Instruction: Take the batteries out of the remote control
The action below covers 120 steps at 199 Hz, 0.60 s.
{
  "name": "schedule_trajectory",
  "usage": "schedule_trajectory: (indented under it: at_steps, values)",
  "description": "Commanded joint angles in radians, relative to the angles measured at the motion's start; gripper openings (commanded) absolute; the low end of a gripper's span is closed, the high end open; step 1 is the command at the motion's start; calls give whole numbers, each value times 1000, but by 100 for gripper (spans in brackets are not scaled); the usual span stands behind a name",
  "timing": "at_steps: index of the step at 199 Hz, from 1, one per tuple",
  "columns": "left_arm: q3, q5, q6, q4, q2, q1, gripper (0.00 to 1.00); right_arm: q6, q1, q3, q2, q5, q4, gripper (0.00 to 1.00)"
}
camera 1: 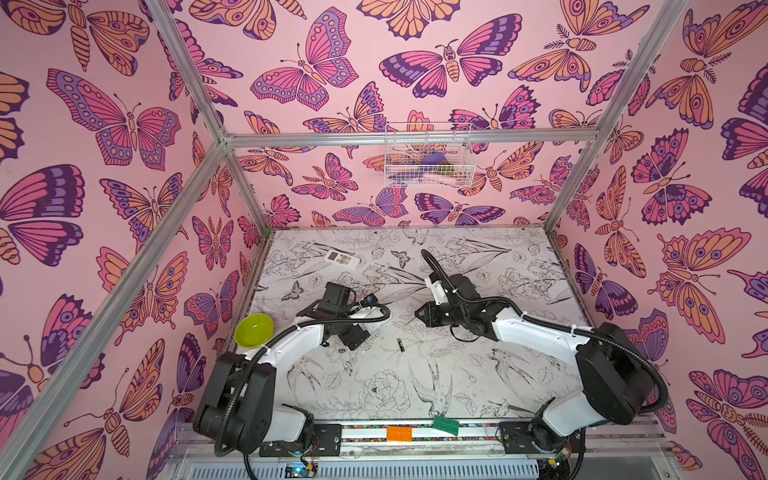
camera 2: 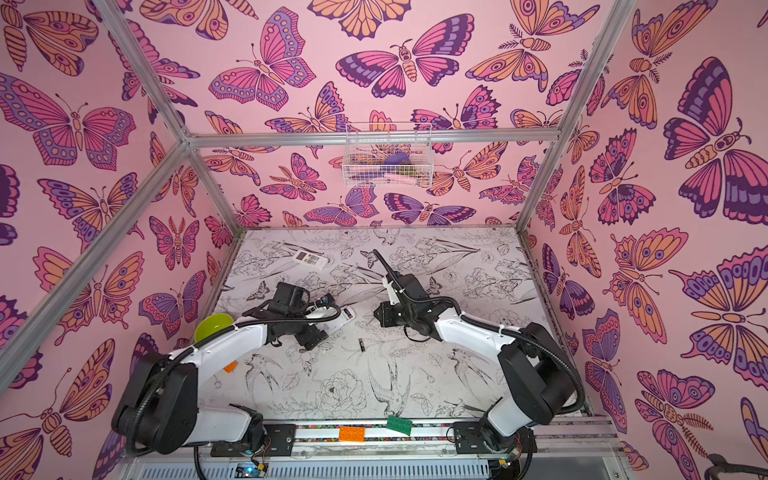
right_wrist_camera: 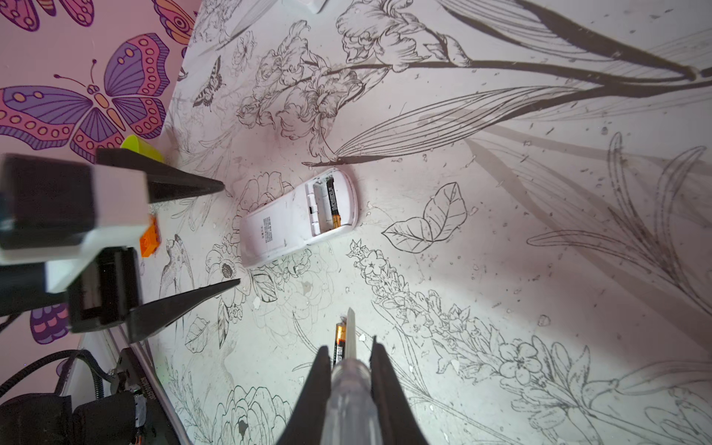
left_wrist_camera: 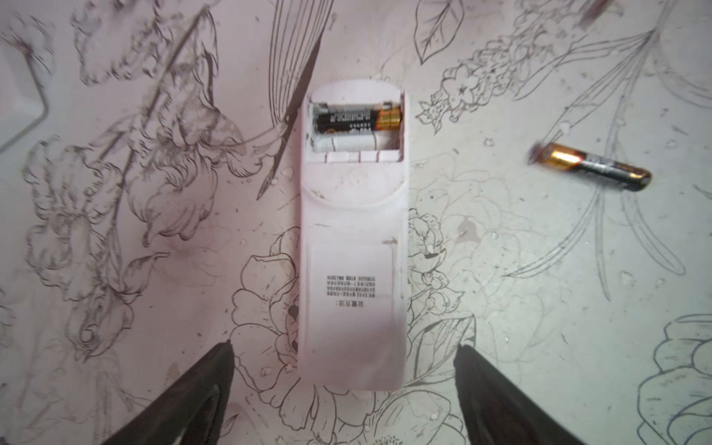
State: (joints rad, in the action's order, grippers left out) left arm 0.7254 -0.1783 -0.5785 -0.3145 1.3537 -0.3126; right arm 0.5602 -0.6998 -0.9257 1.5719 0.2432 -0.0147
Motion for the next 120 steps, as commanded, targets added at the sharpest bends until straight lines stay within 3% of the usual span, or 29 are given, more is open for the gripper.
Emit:
schedule_trajectory:
  at_steps: [1, 39, 120]
  values:
    - [-30, -67, -8, 0, -69, 48, 96, -3, -24, -60, 53, -16, 6, 0]
    - [-49, -170, 35, 8, -169, 141, 100, 14, -39, -121, 139, -19, -1, 0]
    - [-53, -226, 50, 23, -222, 265, 100, 34, -50, -236, 305, 1, 57, 0]
